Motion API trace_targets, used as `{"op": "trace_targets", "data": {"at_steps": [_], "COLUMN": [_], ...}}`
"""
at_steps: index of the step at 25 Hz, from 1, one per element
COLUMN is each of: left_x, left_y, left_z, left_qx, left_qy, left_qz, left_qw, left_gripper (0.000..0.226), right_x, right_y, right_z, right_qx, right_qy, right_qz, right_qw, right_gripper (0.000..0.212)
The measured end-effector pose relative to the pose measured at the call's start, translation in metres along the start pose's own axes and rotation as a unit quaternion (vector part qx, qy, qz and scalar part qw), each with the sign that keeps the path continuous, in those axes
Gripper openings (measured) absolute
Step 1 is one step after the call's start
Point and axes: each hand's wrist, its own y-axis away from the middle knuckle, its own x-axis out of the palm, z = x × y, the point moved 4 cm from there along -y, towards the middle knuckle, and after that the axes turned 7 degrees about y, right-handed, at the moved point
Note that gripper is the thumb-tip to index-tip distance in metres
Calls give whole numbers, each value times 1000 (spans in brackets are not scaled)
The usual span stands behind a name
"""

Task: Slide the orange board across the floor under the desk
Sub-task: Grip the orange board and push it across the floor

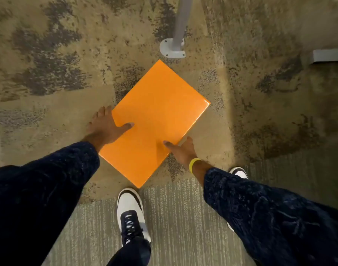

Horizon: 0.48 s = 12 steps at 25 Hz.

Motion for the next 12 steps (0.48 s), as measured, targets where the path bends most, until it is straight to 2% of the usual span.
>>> {"op": "trace_targets", "data": {"at_steps": [3,6,8,10,12], "left_x": [5,12,12,10,9], "left_y": [-18,-29,-34,-37,-36], "left_z": [13,21,23,22,16], "left_qx": [-18,-10,-10,-23,-31], "left_qy": [42,87,97,135,168], "left_qz": [24,58,58,64,58], "left_qw": [999,994,994,989,984], "left_gripper": [119,131,137,128,109], "right_x": [14,17,20,29,37], "right_y": [-9,-14,-17,-18,-14], "right_z": [3,3,0,-9,-16], "right_qx": [-20,-21,11,53,59], "right_qy": [-55,-104,-127,-146,-141], "right_qz": [-11,-14,11,46,54], "right_qw": [998,994,992,987,987], "right_gripper": [89,93,82,74,66]}}
